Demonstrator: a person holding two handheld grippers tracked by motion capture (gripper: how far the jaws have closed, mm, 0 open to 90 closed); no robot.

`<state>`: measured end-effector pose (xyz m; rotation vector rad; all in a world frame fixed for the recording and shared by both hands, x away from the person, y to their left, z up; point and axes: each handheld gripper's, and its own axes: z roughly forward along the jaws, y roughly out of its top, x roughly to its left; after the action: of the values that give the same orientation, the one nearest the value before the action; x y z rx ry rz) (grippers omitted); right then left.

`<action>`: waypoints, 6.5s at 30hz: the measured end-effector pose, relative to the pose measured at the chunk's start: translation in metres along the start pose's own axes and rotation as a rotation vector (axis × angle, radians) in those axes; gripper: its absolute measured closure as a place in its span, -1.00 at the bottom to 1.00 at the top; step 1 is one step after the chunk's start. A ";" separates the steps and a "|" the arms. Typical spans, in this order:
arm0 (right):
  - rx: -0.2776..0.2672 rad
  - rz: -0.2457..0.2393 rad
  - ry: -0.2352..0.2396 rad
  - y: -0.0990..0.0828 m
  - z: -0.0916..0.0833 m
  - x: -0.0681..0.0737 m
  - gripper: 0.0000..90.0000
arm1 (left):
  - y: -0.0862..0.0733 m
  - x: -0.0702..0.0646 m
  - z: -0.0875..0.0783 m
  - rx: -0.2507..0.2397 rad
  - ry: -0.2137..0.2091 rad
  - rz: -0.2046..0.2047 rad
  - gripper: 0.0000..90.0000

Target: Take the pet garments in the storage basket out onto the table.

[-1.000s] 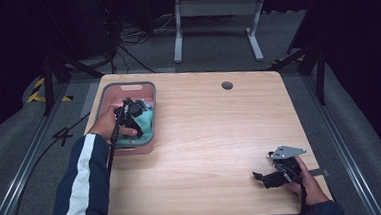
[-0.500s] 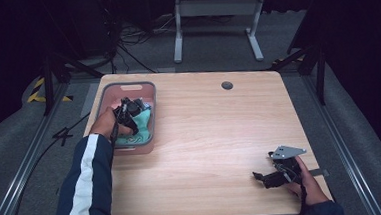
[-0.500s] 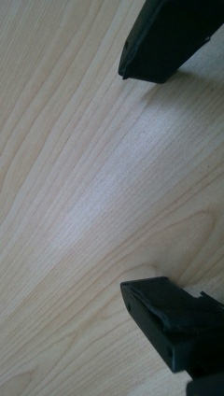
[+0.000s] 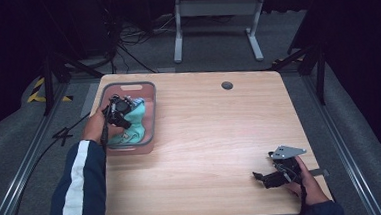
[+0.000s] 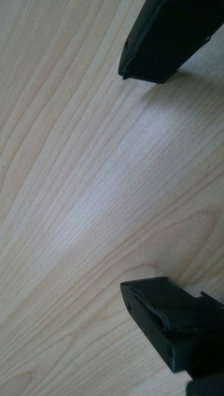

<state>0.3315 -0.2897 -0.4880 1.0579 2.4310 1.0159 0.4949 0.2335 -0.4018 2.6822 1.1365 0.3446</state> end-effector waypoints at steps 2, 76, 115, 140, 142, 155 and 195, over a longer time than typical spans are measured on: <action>0.000 0.000 0.000 0.000 0.000 0.000 -0.99 | -0.004 0.000 -0.009 -0.035 0.013 -0.012 0.77; 0.000 0.000 0.000 0.000 0.000 0.000 -0.99 | 0.020 -0.120 -0.123 -0.600 -0.035 0.267 0.78; 0.000 -0.001 0.000 0.000 0.000 0.000 -0.99 | 0.091 -0.186 0.016 -0.368 -0.231 0.307 0.73; 0.000 0.000 -0.001 0.000 0.000 0.000 -0.99 | 0.085 -0.185 0.004 -0.421 -0.215 0.281 -0.04; 0.000 0.000 0.000 0.000 0.000 0.000 -0.99 | 0.083 -0.184 -0.003 -0.423 -0.203 0.286 -0.05; 0.000 0.001 0.000 0.000 0.000 0.000 -0.99 | 0.061 -0.185 -0.030 -0.458 -0.162 0.317 -0.21; 0.000 0.000 -0.001 0.000 0.000 0.000 -0.99 | -0.071 -0.147 -0.036 -0.334 -0.089 0.336 -0.40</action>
<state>0.3315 -0.2897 -0.4880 1.0585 2.4302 1.0157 0.3367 0.1786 -0.4072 2.5482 0.5416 0.4208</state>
